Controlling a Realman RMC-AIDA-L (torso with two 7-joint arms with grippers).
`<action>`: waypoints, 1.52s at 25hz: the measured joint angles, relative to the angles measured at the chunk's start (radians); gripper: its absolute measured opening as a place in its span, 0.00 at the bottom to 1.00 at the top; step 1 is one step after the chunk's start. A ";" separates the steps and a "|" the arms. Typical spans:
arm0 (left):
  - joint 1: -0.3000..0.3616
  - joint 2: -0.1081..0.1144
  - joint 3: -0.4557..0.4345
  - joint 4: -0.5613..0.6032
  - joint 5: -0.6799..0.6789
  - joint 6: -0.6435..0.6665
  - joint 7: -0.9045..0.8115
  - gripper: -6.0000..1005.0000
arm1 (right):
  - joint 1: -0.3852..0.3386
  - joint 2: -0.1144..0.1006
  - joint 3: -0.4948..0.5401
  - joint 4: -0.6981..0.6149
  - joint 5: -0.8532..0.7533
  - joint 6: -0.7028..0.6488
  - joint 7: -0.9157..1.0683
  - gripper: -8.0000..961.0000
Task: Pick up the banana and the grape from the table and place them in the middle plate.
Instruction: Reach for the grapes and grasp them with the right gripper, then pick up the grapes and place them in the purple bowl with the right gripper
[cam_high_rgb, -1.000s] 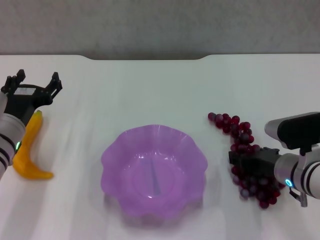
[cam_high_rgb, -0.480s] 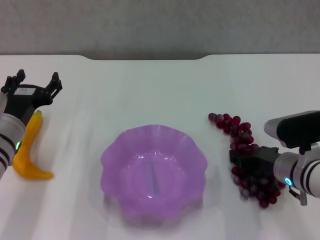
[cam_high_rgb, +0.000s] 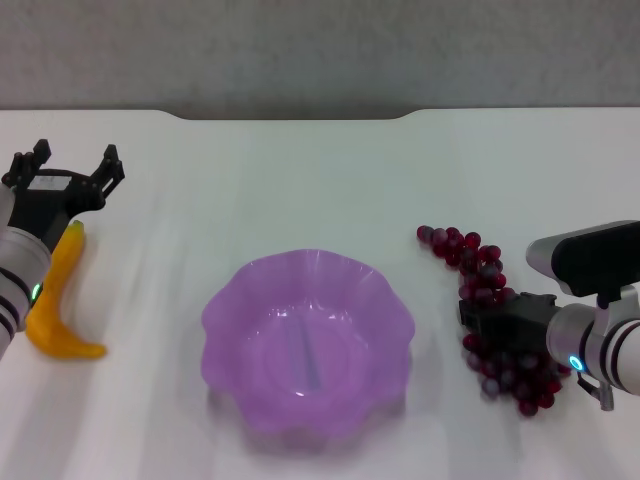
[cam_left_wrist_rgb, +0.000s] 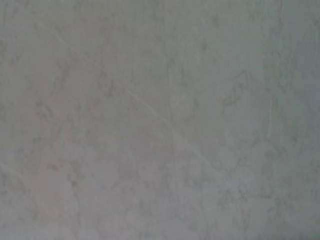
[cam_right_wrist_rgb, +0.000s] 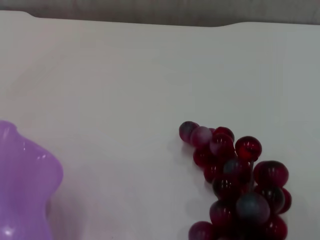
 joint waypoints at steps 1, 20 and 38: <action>0.000 0.000 0.000 0.000 0.000 0.000 0.000 0.89 | 0.000 0.000 0.000 0.000 0.001 -0.001 0.000 0.58; 0.011 0.000 0.000 0.000 0.000 0.001 0.000 0.88 | -0.035 -0.003 -0.001 -0.061 -0.008 -0.040 -0.003 0.48; 0.010 0.000 0.000 0.000 0.000 0.004 0.000 0.88 | -0.042 -0.003 -0.004 -0.071 -0.017 -0.065 -0.007 0.41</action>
